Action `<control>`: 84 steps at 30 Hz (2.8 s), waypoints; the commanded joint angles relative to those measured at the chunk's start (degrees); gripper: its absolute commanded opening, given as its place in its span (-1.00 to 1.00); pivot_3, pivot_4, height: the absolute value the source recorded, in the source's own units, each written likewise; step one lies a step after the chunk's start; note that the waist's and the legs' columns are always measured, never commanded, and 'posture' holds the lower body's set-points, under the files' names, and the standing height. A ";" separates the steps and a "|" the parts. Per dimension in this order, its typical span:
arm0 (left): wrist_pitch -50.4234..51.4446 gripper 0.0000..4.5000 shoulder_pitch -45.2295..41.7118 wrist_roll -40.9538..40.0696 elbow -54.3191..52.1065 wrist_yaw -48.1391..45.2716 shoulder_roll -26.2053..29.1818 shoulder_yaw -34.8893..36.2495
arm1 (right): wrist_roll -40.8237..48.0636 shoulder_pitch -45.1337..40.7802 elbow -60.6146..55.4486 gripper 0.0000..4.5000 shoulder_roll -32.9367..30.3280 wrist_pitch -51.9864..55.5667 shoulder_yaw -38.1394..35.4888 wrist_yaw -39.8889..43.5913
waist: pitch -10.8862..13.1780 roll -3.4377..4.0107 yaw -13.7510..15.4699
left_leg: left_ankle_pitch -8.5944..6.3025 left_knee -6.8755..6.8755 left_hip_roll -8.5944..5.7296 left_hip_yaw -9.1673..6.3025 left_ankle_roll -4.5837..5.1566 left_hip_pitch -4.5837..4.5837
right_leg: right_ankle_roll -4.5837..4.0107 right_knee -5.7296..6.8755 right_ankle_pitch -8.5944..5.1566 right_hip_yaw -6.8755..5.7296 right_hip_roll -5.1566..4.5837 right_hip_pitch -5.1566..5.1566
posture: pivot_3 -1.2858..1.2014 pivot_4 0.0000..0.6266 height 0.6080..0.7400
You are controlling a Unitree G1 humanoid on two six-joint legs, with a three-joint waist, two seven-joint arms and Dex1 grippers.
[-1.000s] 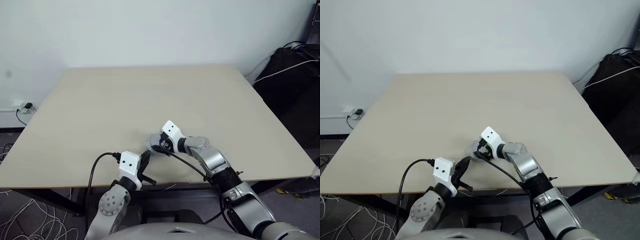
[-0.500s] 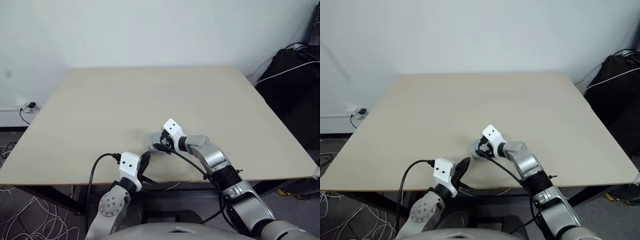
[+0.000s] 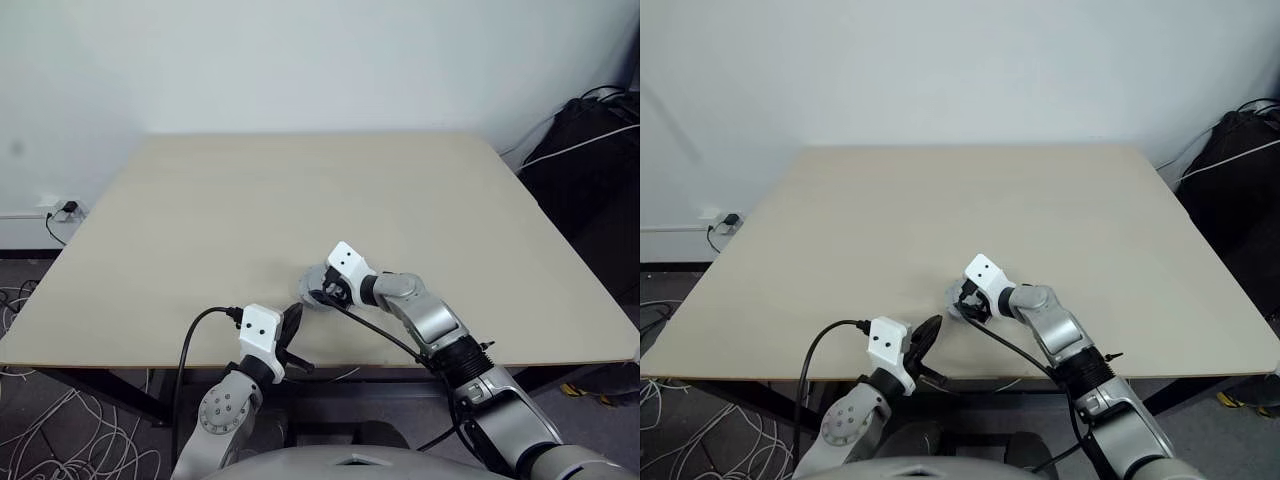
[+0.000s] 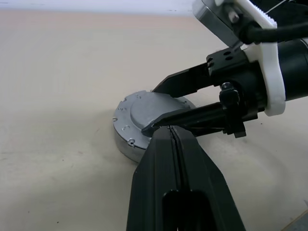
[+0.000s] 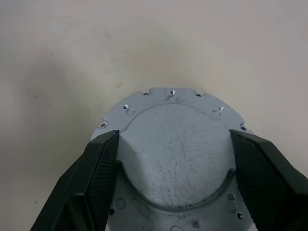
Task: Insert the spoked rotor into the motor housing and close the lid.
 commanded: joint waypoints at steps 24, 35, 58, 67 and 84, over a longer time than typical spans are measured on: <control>-0.54 -1.00 -0.66 -0.26 -0.54 0.03 -0.34 -0.67 | 1.66 4.02 -0.66 0.42 -2.93 4.34 -4.06 -0.50 | 0.16 -0.04 1.25 | -0.04 -0.09 -0.36 0.06 0.07 -0.20 | 0.22 -0.09 -0.13 -0.09 -0.44 -0.11 | 0.03 -1.00 1.00; -0.64 -1.00 -0.98 -0.27 -0.04 0.07 -0.47 -0.94 | 1.41 4.62 0.78 0.42 -2.31 -4.08 -5.22 -0.14 | 0.37 -0.52 1.10 | -0.09 -0.16 -0.42 0.00 0.17 -0.19 | 0.42 -0.09 -0.34 -0.02 -0.35 -0.20 | 0.03 -1.00 1.00; -0.97 -1.00 -0.58 -0.23 0.06 0.69 -0.67 -1.29 | -2.52 1.83 1.67 0.42 -5.06 4.72 0.25 1.27 | 0.21 -0.36 1.06 | -0.10 -0.15 -0.43 -0.01 0.17 -0.02 | 0.47 -0.07 -0.27 -0.03 -0.44 -0.05 | 0.03 -1.00 1.00; -0.86 -1.00 -0.35 -0.44 -0.28 0.60 -0.35 -1.35 | -2.78 6.31 -1.48 0.42 -7.66 -3.03 -0.59 1.83 | 0.22 -0.38 1.80 | -0.17 -0.14 -0.74 0.00 0.31 -0.12 | 0.48 -0.21 -0.30 -0.08 -0.70 -0.06 | 0.03 -1.00 1.00; -0.87 -1.00 -0.40 -0.60 -0.15 0.62 -0.32 -1.52 | -1.39 8.58 -5.31 0.42 -9.71 7.51 -2.27 3.03 | 0.00 -0.37 3.78 | -0.40 -0.10 -0.83 0.04 0.69 -0.20 | 0.54 -0.86 -0.19 -0.16 -0.73 0.21 | 0.03 -1.00 1.00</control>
